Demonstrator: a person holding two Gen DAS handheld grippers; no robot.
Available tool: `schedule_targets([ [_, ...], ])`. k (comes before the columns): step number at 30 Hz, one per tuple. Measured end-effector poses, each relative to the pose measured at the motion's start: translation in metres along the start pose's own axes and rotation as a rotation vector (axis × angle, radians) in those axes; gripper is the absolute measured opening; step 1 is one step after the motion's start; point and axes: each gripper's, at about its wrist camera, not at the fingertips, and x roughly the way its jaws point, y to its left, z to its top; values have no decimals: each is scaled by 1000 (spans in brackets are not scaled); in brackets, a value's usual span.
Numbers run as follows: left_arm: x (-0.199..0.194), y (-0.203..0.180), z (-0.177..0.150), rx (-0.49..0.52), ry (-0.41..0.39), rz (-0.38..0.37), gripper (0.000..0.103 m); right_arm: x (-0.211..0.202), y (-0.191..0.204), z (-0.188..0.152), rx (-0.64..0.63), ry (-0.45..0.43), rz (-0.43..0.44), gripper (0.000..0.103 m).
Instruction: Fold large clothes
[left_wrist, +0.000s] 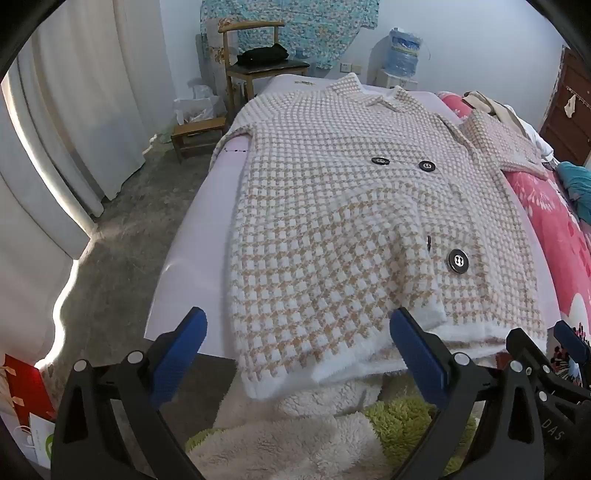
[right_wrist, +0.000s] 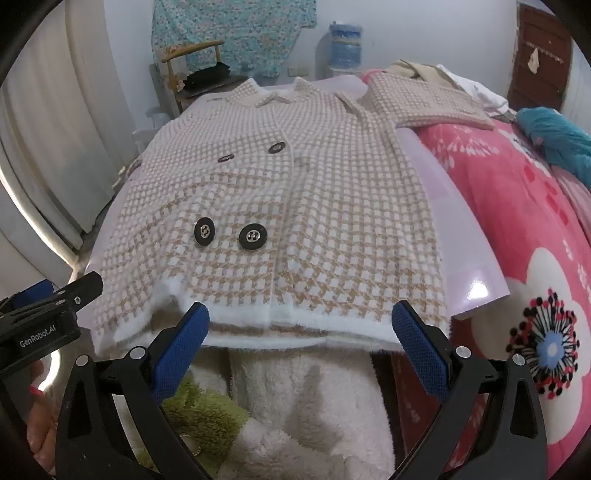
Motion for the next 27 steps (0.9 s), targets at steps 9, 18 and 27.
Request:
schedule_targets([
  [9, -1, 3, 2, -1, 7, -7, 97, -2, 1, 1, -1, 1, 0, 95],
  [18, 0, -2, 1, 2, 6, -3, 97, 0, -1, 0, 0, 3, 2, 95],
  [27, -1, -1, 2, 0, 4, -5, 97, 0, 2, 3, -1, 3, -3, 95],
])
